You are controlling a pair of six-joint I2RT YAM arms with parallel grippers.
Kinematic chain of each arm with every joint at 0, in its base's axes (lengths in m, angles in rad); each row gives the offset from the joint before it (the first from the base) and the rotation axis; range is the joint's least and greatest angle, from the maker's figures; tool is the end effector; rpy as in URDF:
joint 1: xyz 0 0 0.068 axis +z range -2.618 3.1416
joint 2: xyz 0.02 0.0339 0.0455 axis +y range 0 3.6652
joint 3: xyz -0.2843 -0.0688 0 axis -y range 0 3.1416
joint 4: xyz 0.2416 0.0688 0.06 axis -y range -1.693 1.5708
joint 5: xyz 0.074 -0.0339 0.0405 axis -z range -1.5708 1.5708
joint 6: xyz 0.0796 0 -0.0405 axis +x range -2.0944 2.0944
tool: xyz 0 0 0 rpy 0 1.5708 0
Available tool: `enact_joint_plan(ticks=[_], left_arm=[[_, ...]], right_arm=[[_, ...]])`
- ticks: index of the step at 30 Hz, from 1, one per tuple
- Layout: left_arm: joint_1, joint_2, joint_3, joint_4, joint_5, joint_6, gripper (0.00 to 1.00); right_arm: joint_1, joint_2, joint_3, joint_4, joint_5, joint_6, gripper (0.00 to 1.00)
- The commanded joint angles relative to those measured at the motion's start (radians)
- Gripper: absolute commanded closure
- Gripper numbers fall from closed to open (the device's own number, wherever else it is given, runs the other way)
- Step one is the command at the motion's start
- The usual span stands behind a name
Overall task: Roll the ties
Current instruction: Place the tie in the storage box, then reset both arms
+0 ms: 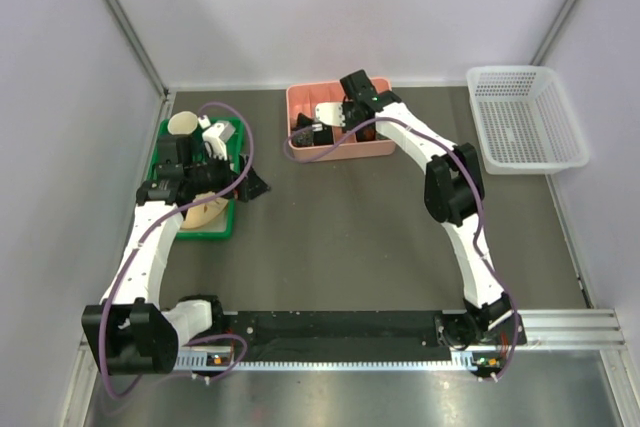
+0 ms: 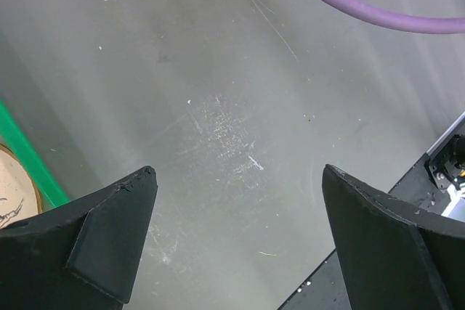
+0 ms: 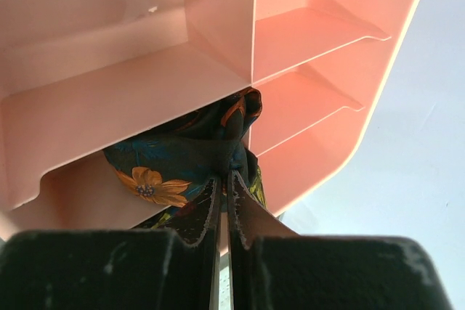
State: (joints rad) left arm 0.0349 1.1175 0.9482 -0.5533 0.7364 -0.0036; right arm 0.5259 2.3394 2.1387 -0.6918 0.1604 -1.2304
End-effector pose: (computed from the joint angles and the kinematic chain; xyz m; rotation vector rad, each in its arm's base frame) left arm 0.2452 -0.0449 0.2996 0.3349 2.1690 -0.8188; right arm 0.4925 0.2712 0.2097 -1.8890 1.6601 -0.4956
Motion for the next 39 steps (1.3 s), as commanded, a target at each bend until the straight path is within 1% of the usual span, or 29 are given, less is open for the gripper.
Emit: enact_joint_plan(ticks=[1,7,11,13,15,19,20,22,23,25,26,28,29,30,31,32,33,34,35,37,38,39], left_arm=[[0.005,-0.002,0.034,-0.01,0.011,0.033,0.01],[0.005,-0.001,0.034,-0.025,0.012,0.045,0.01],[0.003,-0.013,0.047,-0.011,-0.002,0.063,0.01],[0.005,-0.016,0.06,0.003,-0.018,0.079,0.01],[0.005,-0.013,0.084,0.024,-0.051,0.086,0.01],[0.005,0.014,0.121,0.046,-0.057,0.074,0.01],[0.005,0.022,0.124,0.053,-0.049,0.074,0.01],[0.005,0.025,0.13,0.079,-0.038,0.068,0.01],[0.005,0.025,0.13,0.091,-0.037,0.067,0.01],[0.006,0.031,0.136,0.115,-0.07,0.053,0.01],[0.005,0.048,0.144,0.115,-0.087,0.041,0.01],[0.005,0.08,0.194,0.087,-0.118,0.021,0.01],[0.005,0.122,0.246,0.034,-0.117,0.022,0.01],[0.005,0.146,0.274,0.006,-0.108,0.025,0.01],[0.005,0.168,0.3,-0.02,-0.1,0.043,0.01],[0.006,0.198,0.334,-0.042,-0.104,0.047,0.01],[0.005,0.209,0.345,-0.043,-0.106,0.048,0.01],[0.003,0.217,0.36,-0.049,-0.112,0.066,0.01],[0.003,0.238,0.395,-0.057,-0.112,0.08,0.01],[0.0,0.261,0.437,-0.094,-0.111,0.143,0.01],[-0.001,0.286,0.455,-0.102,-0.118,0.155,0.01],[-0.006,0.297,0.484,-0.112,-0.149,0.165,0.01]], right_arm=[[-0.012,0.037,-0.019,0.055,-0.036,-0.007,1.0],[-0.012,0.035,-0.028,0.101,-0.01,0.009,0.99],[-0.015,-0.02,-0.06,0.121,-0.001,0.034,0.86],[-0.015,-0.076,-0.088,0.144,0.001,0.046,0.84],[-0.015,-0.118,-0.121,0.153,-0.009,0.068,0.78],[-0.015,-0.207,-0.145,0.167,-0.028,0.118,0.7],[-0.014,-0.242,-0.14,0.155,-0.044,0.141,0.65],[-0.012,-0.279,-0.141,0.147,-0.061,0.166,0.59],[-0.01,-0.299,-0.146,0.147,-0.077,0.19,0.54],[-0.009,-0.357,-0.146,0.124,-0.097,0.215,0.47],[-0.007,-0.376,-0.151,0.124,-0.104,0.251,0.38],[-0.009,-0.434,-0.151,0.112,-0.113,0.293,0.31],[-0.009,-0.457,-0.155,0.115,-0.11,0.354,0.22],[-0.012,-0.497,-0.157,0.112,-0.113,0.385,0.18],[-0.02,-0.523,-0.16,0.12,-0.119,0.422,0.1],[-0.024,-0.547,-0.178,0.129,-0.117,0.503,0.04],[-0.03,-0.569,-0.187,0.136,-0.119,0.54,0.01],[-0.036,-0.621,-0.198,0.143,-0.121,0.578,0.01],[-0.049,-0.641,-0.215,0.144,-0.116,0.653,0.01],[-0.067,-0.701,-0.226,0.1,-0.13,0.719,0.01],[-0.088,-0.719,-0.233,0.077,-0.137,0.785,0.01],[-0.101,-0.735,-0.24,0.052,-0.147,0.814,0.01]])
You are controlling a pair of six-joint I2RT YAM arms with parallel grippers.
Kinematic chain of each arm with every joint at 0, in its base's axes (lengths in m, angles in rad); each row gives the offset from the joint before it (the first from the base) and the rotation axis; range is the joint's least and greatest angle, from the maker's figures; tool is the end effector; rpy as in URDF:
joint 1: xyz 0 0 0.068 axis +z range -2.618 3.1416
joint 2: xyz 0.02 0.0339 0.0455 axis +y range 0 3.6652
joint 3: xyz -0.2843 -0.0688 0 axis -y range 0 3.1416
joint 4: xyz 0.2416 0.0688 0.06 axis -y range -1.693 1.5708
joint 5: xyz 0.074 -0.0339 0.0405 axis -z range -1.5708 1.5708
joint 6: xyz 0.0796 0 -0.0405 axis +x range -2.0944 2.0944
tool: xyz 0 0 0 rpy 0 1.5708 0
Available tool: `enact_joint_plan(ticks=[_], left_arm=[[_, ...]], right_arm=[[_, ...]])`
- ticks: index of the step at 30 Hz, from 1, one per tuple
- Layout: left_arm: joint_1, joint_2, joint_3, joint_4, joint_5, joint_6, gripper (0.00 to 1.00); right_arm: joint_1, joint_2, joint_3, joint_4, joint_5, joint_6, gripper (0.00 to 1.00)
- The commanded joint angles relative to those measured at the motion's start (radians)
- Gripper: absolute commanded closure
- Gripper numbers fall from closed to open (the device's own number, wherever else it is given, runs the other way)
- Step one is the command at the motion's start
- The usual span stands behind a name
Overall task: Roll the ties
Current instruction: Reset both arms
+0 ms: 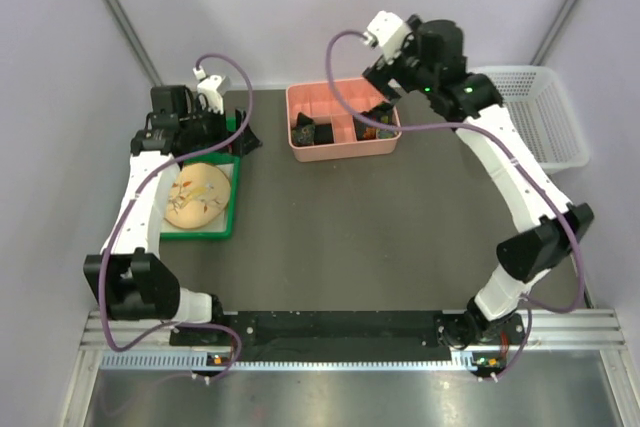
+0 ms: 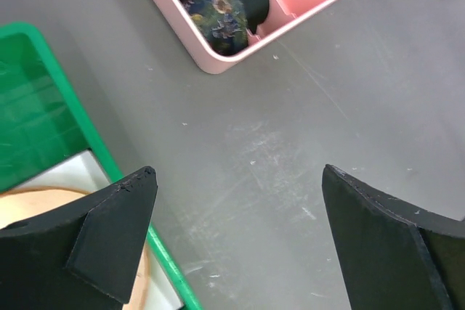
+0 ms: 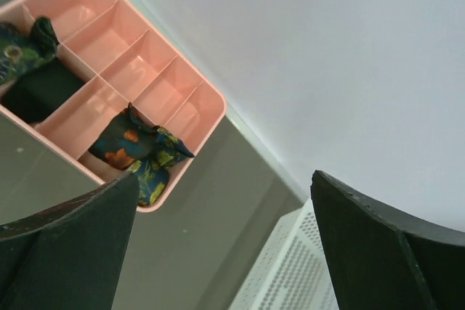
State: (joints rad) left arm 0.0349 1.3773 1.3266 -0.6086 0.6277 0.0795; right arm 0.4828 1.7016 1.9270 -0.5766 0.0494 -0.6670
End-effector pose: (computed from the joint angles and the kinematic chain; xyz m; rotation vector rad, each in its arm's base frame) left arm 0.3205 -0.0356 0.3554 0.3858 2.1192 -0.6297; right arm 0.3767 0.1930 0.4550 -1.0188 1.6336 -0.1710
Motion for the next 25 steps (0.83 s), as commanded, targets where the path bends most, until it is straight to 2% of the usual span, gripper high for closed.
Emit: enact_joint_plan(ticks=[1,3,4,6,7,10,13,16,20,25], left_arm=[[-0.018,0.051,0.12,-0.06,-0.052,0.089,0.01],[-0.03,0.088,0.147,-0.065,-0.109,0.083,0.01],[-0.08,0.097,0.149,-0.057,-0.135,0.074,0.01],[-0.133,0.121,0.132,-0.046,-0.202,0.074,0.01],[-0.192,0.126,0.119,-0.018,-0.292,0.06,0.01],[-0.294,0.164,0.059,0.03,-0.438,-0.001,0.01],[-0.332,0.201,0.01,0.044,-0.451,-0.041,0.01],[-0.336,0.241,-0.024,0.067,-0.438,-0.067,0.01],[-0.336,0.282,-0.026,0.046,-0.444,-0.075,0.01],[-0.336,0.304,-0.008,0.029,-0.451,-0.061,0.01]], right_arm=[[-0.067,-0.112,-0.034,-0.086,-0.037,0.283,0.01],[-0.117,-0.155,-0.075,-0.17,-0.045,0.38,0.01],[-0.14,-0.174,-0.098,-0.199,-0.078,0.407,0.01],[-0.224,-0.242,-0.225,-0.223,-0.137,0.503,0.01],[-0.255,-0.267,-0.281,-0.218,-0.163,0.529,0.01],[-0.374,-0.358,-0.556,-0.193,-0.247,0.609,0.01],[-0.43,-0.434,-0.746,-0.163,-0.309,0.632,0.01],[-0.431,-0.503,-0.918,-0.088,-0.333,0.627,0.01],[-0.432,-0.519,-1.017,-0.014,-0.405,0.641,0.01],[-0.431,-0.47,-1.001,0.003,-0.425,0.63,0.01]])
